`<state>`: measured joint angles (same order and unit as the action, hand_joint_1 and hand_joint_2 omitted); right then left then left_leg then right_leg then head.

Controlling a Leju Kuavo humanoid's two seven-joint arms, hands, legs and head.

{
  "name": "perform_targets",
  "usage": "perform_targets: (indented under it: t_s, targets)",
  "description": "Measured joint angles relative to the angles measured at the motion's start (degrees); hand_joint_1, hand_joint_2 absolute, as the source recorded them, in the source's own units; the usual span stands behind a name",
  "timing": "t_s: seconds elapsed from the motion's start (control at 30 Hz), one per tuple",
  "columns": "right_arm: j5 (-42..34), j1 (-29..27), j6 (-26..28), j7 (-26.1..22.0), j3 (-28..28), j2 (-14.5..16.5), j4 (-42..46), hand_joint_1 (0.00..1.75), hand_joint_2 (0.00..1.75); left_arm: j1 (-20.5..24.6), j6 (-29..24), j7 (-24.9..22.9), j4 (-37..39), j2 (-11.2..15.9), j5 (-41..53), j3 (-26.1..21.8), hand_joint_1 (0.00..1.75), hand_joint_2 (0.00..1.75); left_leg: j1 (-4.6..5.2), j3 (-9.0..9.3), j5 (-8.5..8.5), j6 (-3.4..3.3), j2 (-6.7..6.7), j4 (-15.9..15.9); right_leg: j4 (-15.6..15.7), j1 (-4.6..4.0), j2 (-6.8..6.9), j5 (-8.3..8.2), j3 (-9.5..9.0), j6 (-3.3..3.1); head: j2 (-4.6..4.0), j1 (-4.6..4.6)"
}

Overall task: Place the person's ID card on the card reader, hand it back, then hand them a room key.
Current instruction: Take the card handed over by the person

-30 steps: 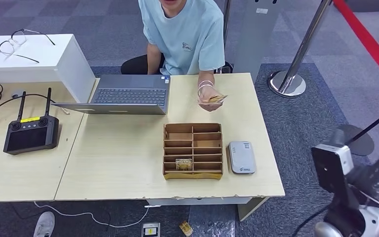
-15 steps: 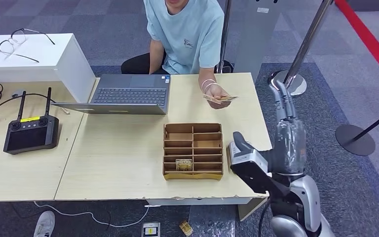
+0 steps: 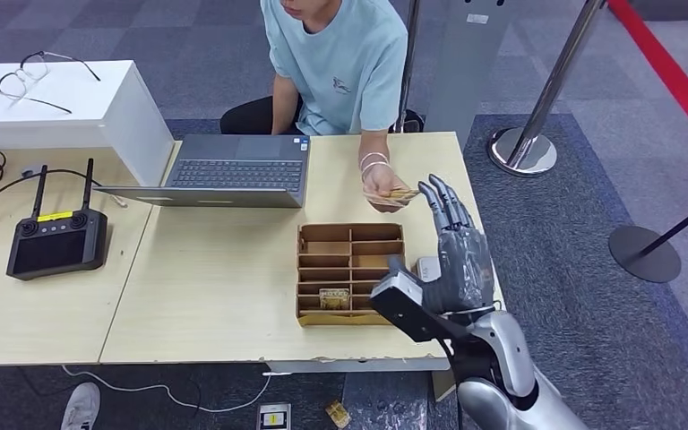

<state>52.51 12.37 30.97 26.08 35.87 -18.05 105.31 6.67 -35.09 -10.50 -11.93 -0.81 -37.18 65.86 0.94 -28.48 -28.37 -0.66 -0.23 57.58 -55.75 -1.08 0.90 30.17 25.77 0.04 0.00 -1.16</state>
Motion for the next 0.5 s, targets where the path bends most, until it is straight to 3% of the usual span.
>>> perform_targets:
  t_s: [0.1,0.23,0.5]
  targets:
    - [-1.08,0.04,1.58,-0.54,0.69,0.44,-3.39,0.47,1.75,0.01,0.21,-0.14,0.00,0.00,0.22,0.47,0.00,1.75,0.00,0.00,0.00,0.00,0.01,0.00,0.00,0.00,0.00,0.00,0.00,0.00,0.00,0.01]
    - [-1.56,0.04,2.95,-0.78,1.21,1.08,-6.69,0.14,1.75,0.02,0.30,-0.31,0.00,0.00,0.50,0.86,0.00,1.75,0.00,0.01,0.00,0.00,0.00,0.00,0.00,0.00,0.00,0.00,0.00,0.00,0.00,0.00]
    - [-1.75,0.04,4.09,-0.73,1.96,2.09,-10.86,0.11,1.75,0.03,0.43,-0.80,0.00,0.00,0.76,1.15,0.00,1.75,-0.01,0.00,0.00,0.00,0.01,0.00,0.00,0.00,0.00,0.00,0.01,0.00,0.00,0.01]
